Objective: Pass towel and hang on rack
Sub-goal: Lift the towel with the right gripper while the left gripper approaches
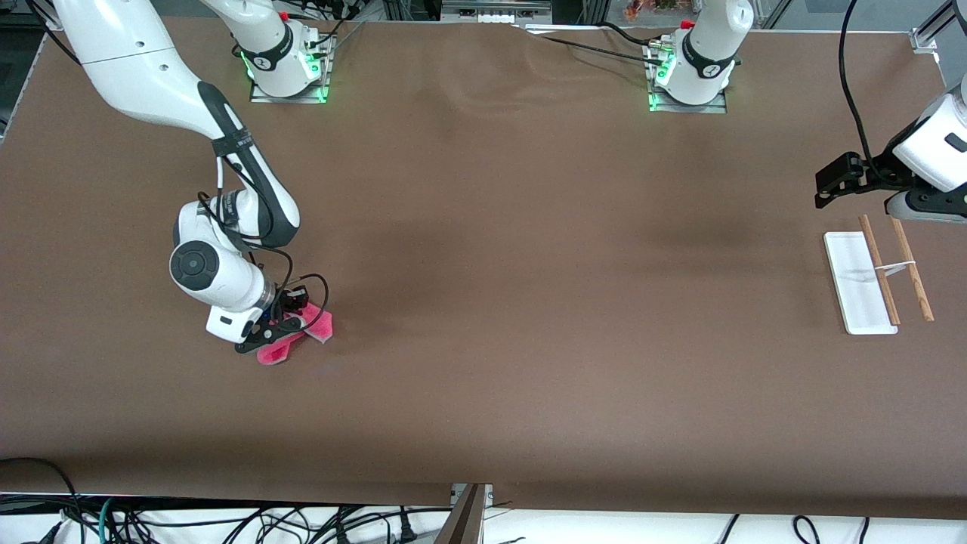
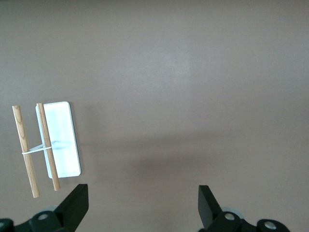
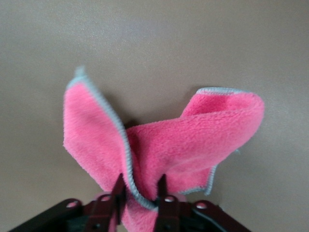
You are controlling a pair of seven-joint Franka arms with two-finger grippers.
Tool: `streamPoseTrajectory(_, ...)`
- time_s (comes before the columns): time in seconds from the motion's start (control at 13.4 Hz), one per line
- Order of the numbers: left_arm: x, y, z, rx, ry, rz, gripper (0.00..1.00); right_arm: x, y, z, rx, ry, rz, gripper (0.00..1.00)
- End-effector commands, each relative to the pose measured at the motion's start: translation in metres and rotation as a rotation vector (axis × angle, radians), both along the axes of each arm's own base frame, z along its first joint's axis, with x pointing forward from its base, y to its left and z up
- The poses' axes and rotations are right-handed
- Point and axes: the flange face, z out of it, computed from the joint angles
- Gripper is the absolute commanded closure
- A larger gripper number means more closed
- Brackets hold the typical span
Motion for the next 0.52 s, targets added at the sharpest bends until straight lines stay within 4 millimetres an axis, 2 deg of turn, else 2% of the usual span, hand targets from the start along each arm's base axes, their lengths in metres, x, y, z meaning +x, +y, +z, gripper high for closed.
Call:
streamPoseTrajectory(0.0,-0.001,0.002,0.004,-0.006,0.001,-0.01,0.0,0.003,-0.003,0.008,-0.002,-0.021,0.017,1.0)
streamPoseTrajectory(0.22,-0.001,0.004,0.004,-0.006,0.001,-0.007,0.0,0.012,0.008,0.036,0.014,-0.064,0.016,1.0)
streamPoseTrajectory(0.3,-0.001,0.004,0.004,-0.006,0.003,-0.007,0.0,0.01,0.027,0.052,0.037,-0.085,0.033,1.0)
streamPoseTrajectory(0.45,-0.001,0.003,0.004,-0.006,0.001,-0.007,0.0,0.015,0.047,0.096,0.052,-0.123,0.054,1.0)
